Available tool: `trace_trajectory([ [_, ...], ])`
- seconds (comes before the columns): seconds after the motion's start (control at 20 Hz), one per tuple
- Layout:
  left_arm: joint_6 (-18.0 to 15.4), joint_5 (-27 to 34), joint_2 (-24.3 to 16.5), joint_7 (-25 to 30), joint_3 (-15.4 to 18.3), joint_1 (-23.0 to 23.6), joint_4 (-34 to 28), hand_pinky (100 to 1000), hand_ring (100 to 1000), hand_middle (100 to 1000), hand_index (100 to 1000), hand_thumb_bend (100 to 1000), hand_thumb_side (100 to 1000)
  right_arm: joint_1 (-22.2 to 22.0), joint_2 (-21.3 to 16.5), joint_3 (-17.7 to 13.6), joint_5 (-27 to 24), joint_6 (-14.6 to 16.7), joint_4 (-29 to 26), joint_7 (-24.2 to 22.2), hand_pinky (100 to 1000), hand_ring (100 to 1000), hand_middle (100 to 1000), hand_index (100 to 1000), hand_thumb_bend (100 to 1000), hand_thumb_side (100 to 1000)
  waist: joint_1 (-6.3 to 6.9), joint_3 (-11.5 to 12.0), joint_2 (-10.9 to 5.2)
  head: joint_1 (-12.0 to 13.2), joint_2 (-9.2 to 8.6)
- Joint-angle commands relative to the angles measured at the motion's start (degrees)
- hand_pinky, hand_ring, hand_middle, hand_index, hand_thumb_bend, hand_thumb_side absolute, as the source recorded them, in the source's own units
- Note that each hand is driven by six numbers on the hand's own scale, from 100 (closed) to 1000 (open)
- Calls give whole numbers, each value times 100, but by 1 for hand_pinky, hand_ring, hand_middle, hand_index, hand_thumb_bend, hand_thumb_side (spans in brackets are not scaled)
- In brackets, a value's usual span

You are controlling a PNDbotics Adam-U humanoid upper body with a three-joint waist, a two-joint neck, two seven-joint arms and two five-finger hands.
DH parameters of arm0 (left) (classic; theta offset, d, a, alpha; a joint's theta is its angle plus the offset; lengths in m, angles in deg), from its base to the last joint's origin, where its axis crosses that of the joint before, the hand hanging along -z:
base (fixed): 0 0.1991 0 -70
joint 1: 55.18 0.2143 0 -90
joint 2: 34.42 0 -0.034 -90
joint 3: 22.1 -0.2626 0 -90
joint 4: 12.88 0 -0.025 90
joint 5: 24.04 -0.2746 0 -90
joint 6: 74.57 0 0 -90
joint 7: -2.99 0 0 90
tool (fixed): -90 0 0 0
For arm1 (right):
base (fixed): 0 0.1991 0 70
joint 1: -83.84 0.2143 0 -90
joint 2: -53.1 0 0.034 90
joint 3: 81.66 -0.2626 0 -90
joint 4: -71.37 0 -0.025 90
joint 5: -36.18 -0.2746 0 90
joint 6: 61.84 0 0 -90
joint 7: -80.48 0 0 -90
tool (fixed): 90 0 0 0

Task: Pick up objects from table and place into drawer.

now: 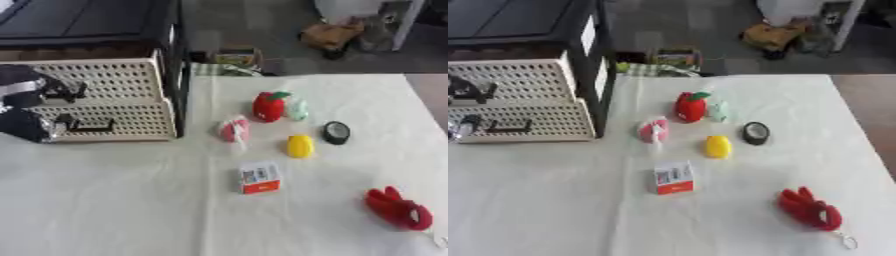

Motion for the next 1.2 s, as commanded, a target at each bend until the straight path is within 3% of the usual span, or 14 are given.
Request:
trace_trajectory([
  [0.05, 51, 47, -298, -25, 51, 8, -162, 100, 100, 100, 822, 105, 408, 39, -80, -61, -36, 6, -94, 10, 737, 519, 478, 736, 100, 699, -18, 15, -152, 20, 22],
  [1.2, 616, 695, -889, -797, 288, 1041, -1204, 100, 100, 100, 813, 105, 408, 61, -42, -68, -52, 3, -94, 12, 740, 522, 478, 736, 100, 700, -69, 58, -174, -31, 0],
])
